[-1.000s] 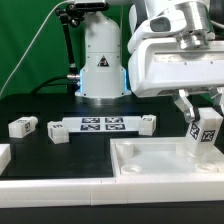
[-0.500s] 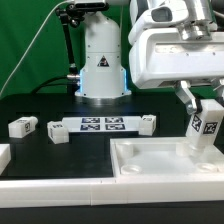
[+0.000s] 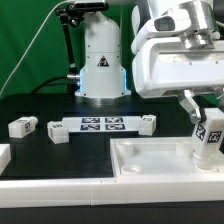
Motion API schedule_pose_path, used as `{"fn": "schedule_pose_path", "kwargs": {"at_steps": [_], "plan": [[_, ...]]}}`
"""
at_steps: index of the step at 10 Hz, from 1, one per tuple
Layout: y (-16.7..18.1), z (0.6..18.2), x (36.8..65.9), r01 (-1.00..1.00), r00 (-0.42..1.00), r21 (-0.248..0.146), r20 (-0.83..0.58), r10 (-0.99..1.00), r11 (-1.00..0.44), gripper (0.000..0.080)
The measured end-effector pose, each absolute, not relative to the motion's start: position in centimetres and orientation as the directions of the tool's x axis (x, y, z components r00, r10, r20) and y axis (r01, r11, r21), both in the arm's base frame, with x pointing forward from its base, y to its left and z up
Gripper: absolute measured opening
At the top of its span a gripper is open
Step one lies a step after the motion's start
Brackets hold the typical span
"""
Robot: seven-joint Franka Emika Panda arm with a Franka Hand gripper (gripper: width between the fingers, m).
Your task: Assemble one leg
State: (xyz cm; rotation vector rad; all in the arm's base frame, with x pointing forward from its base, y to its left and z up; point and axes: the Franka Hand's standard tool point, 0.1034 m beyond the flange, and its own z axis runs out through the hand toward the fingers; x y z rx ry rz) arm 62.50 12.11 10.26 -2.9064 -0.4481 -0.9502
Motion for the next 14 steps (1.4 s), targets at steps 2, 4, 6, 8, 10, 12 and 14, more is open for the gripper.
{"fn": "schedule_pose_path", "kwargs": {"at_steps": [2,4,6,8,10,12,14], "plan": [[12.4,10.2,62.5,0.291,0.759,0.043,0.598,0.258,-0.956,0.0294],[12.4,9.8,62.3,0.289,0.757,0.044,0.600,0.257,-0.956,0.0294],[12.2,9.0,61.4,0.290,0.756,0.047,0.601,0.259,-0.956,0.0294],[11.9,8.8,60.6,0.286,0.750,0.049,0.611,0.255,-0.957,0.0294],[11.4,8.6,59.7,0.274,0.761,0.029,0.605,0.235,-0.961,0.0294],[11.3,8.5,59.3,0.276,0.777,0.024,0.583,0.238,-0.961,0.0294],[11.3,8.3,59.4,0.281,0.797,0.017,0.553,0.243,-0.960,0.0294]]}}
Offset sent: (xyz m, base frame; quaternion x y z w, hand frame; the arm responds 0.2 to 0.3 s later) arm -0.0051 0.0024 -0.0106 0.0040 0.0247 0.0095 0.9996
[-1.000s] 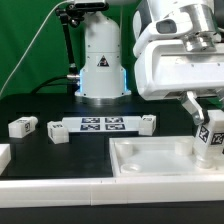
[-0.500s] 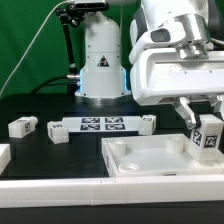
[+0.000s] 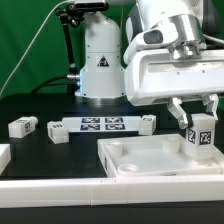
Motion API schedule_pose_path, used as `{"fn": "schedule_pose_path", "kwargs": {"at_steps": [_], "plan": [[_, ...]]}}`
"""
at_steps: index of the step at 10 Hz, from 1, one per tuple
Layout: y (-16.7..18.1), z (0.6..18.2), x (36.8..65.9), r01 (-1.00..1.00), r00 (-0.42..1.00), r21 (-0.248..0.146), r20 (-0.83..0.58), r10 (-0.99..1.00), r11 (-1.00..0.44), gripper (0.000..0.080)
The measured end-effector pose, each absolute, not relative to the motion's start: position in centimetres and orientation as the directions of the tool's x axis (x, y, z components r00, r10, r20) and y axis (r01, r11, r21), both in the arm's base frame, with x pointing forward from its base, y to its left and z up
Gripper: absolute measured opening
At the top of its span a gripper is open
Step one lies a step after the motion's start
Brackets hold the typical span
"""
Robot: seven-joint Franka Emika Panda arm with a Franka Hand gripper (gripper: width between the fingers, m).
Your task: Assemble one leg
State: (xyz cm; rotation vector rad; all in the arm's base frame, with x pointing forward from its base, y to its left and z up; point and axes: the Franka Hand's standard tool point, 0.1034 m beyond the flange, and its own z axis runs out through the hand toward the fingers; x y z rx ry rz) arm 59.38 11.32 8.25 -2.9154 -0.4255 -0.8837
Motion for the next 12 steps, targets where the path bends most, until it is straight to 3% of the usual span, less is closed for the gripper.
{"fn": "schedule_pose_path", "kwargs": {"at_steps": [2,3,8,12], "plan": [[11.3,8.2,59.3,0.281,0.799,0.016,0.549,0.244,-0.959,0.0582],[11.3,8.1,59.3,0.281,0.800,0.016,0.548,0.244,-0.959,0.0628],[11.3,8.0,59.2,0.282,0.802,0.015,0.545,0.244,-0.959,0.0649],[10.8,9.4,59.4,0.285,0.830,0.011,0.497,0.252,-0.959,0.0649]]}}
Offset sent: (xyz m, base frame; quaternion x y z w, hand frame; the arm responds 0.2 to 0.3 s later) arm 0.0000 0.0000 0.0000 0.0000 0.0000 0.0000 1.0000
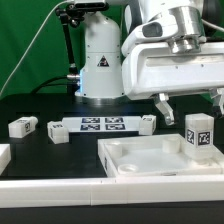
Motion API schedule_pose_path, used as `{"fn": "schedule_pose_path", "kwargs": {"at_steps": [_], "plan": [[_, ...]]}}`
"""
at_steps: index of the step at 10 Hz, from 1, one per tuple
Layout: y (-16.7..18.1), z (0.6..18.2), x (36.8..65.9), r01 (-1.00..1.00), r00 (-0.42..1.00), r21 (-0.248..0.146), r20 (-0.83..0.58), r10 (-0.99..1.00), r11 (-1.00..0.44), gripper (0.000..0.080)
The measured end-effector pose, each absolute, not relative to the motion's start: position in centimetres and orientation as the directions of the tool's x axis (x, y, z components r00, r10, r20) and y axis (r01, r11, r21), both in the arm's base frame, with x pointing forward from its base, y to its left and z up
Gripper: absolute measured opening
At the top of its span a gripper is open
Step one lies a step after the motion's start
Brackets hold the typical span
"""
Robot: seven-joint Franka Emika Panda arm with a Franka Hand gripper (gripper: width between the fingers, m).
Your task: Assemble one leg
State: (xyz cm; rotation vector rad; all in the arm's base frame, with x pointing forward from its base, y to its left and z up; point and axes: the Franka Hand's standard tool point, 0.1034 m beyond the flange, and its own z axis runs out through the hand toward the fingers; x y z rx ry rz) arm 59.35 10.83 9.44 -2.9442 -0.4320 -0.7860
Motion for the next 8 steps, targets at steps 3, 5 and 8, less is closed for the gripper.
{"fn": "schedule_pose_path", "kwargs": {"at_steps": [3,5,8], "plan": [[11.4,8.5,58.8,0.299,0.901,-0.031,0.340,0.271,-0.954,0.0649],[11.7,8.9,59.0,0.310,0.942,-0.073,0.163,0.295,-0.948,0.0649],[11.9,9.5,59.9,0.314,0.949,-0.115,0.018,0.314,-0.942,0.0649]]}}
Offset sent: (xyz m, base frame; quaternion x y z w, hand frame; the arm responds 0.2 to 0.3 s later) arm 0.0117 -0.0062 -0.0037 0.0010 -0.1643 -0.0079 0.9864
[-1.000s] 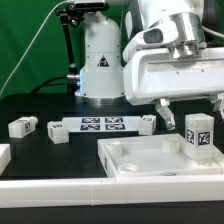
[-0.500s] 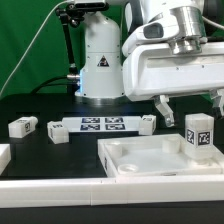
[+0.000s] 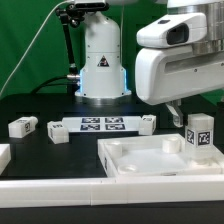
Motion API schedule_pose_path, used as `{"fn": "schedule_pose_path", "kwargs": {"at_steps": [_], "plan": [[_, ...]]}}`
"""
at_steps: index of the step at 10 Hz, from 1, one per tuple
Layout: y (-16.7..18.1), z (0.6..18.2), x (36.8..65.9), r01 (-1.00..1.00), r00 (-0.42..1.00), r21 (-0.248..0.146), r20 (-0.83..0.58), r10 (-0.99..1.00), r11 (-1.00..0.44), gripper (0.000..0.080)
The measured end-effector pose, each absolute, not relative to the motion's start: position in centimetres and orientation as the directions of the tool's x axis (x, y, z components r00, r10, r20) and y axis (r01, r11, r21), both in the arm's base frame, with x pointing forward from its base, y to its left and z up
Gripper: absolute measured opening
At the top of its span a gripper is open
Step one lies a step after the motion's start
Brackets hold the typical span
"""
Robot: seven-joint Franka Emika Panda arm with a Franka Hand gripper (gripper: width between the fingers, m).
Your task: Assemble one leg
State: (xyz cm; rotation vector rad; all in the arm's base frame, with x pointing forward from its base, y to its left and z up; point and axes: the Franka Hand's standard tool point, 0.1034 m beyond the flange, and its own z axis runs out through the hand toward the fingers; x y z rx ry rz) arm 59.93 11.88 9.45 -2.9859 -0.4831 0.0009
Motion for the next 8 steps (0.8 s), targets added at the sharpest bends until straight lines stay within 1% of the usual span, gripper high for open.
{"fn": "schedule_pose_path", "kwargs": {"at_steps": [1,2,3,4,5,8], "plan": [[11.89,9.33,59.88,0.314,0.949,-0.115,0.021,0.313,-0.943,0.0649],[11.89,9.31,59.86,0.314,0.949,-0.115,0.021,0.313,-0.943,0.0524],[11.90,9.31,59.86,0.314,0.949,-0.115,0.021,0.313,-0.943,0.0524],[11.90,9.30,59.86,0.314,0.949,-0.115,0.021,0.313,-0.943,0.0389],[11.88,9.34,59.92,0.313,0.950,-0.114,0.022,0.313,-0.943,0.0301],[11.91,9.34,59.91,0.275,0.961,-0.116,0.018,0.275,-0.954,0.0301]]}}
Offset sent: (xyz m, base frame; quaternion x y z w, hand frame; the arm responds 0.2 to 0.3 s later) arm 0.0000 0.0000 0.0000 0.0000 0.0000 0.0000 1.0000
